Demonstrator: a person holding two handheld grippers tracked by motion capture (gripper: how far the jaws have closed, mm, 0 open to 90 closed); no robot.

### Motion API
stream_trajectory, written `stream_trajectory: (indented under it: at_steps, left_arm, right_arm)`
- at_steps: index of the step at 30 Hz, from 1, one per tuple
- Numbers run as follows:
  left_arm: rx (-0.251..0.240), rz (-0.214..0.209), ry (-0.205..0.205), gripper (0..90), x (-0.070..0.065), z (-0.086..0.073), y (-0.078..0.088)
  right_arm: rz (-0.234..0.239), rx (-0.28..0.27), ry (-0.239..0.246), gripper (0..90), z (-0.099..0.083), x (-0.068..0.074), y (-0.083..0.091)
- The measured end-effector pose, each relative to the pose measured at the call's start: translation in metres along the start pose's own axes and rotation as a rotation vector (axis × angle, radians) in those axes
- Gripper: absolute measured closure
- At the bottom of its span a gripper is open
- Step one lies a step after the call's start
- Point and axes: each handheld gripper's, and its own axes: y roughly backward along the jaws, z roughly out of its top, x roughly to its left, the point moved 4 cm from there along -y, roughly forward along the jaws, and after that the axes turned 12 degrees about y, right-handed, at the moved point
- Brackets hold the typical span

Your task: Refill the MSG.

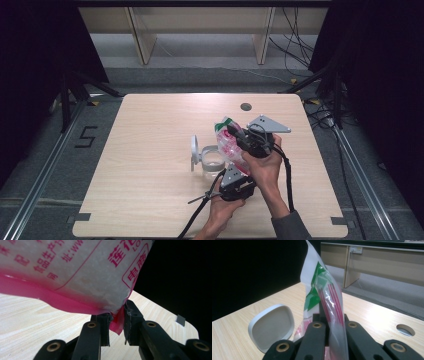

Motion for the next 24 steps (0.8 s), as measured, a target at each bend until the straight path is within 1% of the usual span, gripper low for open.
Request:
stream_trajectory:
  at_steps: [1, 2, 3, 4, 5, 6, 7, 8, 9, 10, 11, 12, 13, 14, 15, 16, 17, 18, 19, 20, 21, 22, 23, 24]
  left_arm:
    - [0.01, 0.007, -0.023, 76.2, 0.001, 0.0, 0.001]
    - [0.01, 0.012, -0.029, 76.3, 0.002, 0.0, 0.001]
    - [0.014, 0.014, -0.028, 76.4, 0.003, 0.001, 0.001]
    - [0.017, 0.007, -0.028, 76.5, 0.005, 0.001, 0.0]
    - [-0.001, 0.0, -0.003, 76.5, 0.003, 0.001, -0.001]
    - [-0.005, 0.007, 0.001, 76.5, 0.003, 0.001, -0.002]
    - [-0.007, 0.005, 0.003, 76.5, 0.003, 0.001, -0.002]
    - [-0.008, 0.0, 0.005, 76.5, 0.003, 0.002, -0.003]
    - [-0.008, -0.008, 0.004, 76.6, 0.003, 0.002, -0.003]
    - [-0.01, -0.013, 0.006, 76.6, 0.003, 0.002, -0.004]
    - [0.021, 0.0, -0.033, 76.6, 0.006, 0.002, -0.002]
    - [0.017, -0.004, -0.032, 76.5, 0.006, 0.002, -0.002]
    - [0.018, -0.011, -0.036, 76.6, 0.007, 0.003, -0.002]
    - [0.019, -0.008, -0.035, 76.6, 0.008, 0.003, -0.002]
    - [0.015, -0.018, -0.035, 76.7, 0.009, 0.003, -0.002]
    - [0.006, -0.013, -0.027, 76.7, 0.01, 0.003, -0.003]
    - [0.003, -0.019, -0.025, 76.8, 0.01, 0.002, -0.003]
    - [0.007, -0.021, -0.024, 76.8, 0.011, 0.002, -0.003]
    - [0.01, -0.025, -0.022, 76.8, 0.012, 0.003, -0.003]
    - [0.011, -0.027, -0.02, 76.8, 0.012, 0.003, -0.003]
    - [-0.009, -0.034, 0.003, 76.8, 0.01, 0.003, -0.004]
    - [-0.02, -0.039, 0.016, 76.8, 0.009, 0.004, -0.005]
    - [-0.02, -0.039, 0.012, 76.8, 0.009, 0.004, -0.005]
    - [-0.023, -0.038, 0.011, 76.8, 0.009, 0.005, -0.005]
  right_arm:
    - [-0.005, 0.0, -0.003, 90.0, 0.0, 0.0, -0.001]
    - [-0.007, -0.003, -0.014, 90.0, 0.001, 0.001, -0.002]
    - [0.007, -0.012, 0.003, 90.0, 0.001, 0.0, -0.003]
    - [0.012, -0.013, -0.003, 90.0, 0.001, 0.001, -0.004]
    - [0.005, -0.009, 0.014, 90.0, 0.001, 0.0, -0.005]
    - [0.017, -0.011, 0.012, 90.0, 0.0, 0.001, -0.006]
    - [0.014, 0.002, 0.0, 90.0, 0.0, 0.002, -0.006]
    - [0.017, -0.007, -0.003, 90.0, 0.0, 0.002, -0.008]
    - [0.013, -0.001, 0.004, 90.0, -0.001, 0.002, -0.009]
    - [0.005, 0.005, -0.008, 90.0, -0.001, 0.002, -0.009]
    - [0.003, 0.005, -0.003, 90.0, -0.001, 0.002, -0.009]
    - [0.006, 0.01, -0.002, 90.0, -0.001, 0.001, -0.01]
    - [0.005, 0.001, -0.004, 90.0, -0.001, 0.002, -0.011]
    - [0.015, 0.001, -0.001, 90.0, -0.001, 0.002, -0.012]
    - [0.013, 0.008, -0.004, 90.0, -0.001, 0.002, -0.012]
    - [0.005, 0.007, -0.005, 90.0, -0.001, 0.002, -0.013]
    - [0.021, 0.002, 0.011, 90.0, -0.001, 0.002, -0.015]
    - [0.023, 0.005, 0.007, 90.0, -0.001, 0.002, -0.015]
    - [0.009, 0.006, 0.016, 90.0, -0.002, 0.001, -0.016]
    - [0.029, 0.007, 0.003, 90.0, -0.002, 0.002, -0.017]
    - [0.027, 0.007, 0.007, 90.0, -0.002, 0.002, -0.018]
    - [0.026, 0.015, -0.004, 90.0, -0.002, 0.004, -0.017]
    - [0.021, 0.02, -0.003, 90.0, -0.002, 0.004, -0.017]
    - [0.024, 0.011, 0.001, 90.0, -0.001, 0.005, -0.017]
